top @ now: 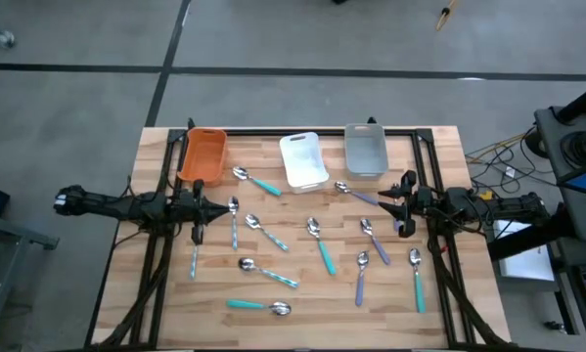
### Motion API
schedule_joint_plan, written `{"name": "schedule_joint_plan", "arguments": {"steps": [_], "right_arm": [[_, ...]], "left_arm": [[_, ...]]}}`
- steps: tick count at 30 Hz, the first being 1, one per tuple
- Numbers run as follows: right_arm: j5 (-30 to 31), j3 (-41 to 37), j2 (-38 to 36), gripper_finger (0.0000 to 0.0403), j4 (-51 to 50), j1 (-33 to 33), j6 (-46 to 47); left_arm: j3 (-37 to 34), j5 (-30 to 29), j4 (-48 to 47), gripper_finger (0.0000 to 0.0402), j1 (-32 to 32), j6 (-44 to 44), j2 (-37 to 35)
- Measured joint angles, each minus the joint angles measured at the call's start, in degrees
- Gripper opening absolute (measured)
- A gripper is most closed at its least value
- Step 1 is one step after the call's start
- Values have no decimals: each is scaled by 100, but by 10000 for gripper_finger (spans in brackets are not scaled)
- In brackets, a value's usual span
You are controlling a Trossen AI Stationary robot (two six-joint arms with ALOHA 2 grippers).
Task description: Sort silverware by color (type)
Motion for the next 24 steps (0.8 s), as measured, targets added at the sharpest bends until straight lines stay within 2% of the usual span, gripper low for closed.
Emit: {"name": "schedule_joint_plan", "arguments": {"steps": [15,17,20,24], "right_arm": [[-2,-1,-1,134,0,1,15],[-10,2,-1,134,2,1,609],[-17,0,1,134,0,1,2701],[194,-1,2,134,-45,-1,3084]], "left_arm": [[0,1,9,0,0,2,-1],[-15,-1,84,0,0,-40,1],[-31,-3,383,0,0,-372,6],[-27,-5,976,0,0,-480,4]]}}
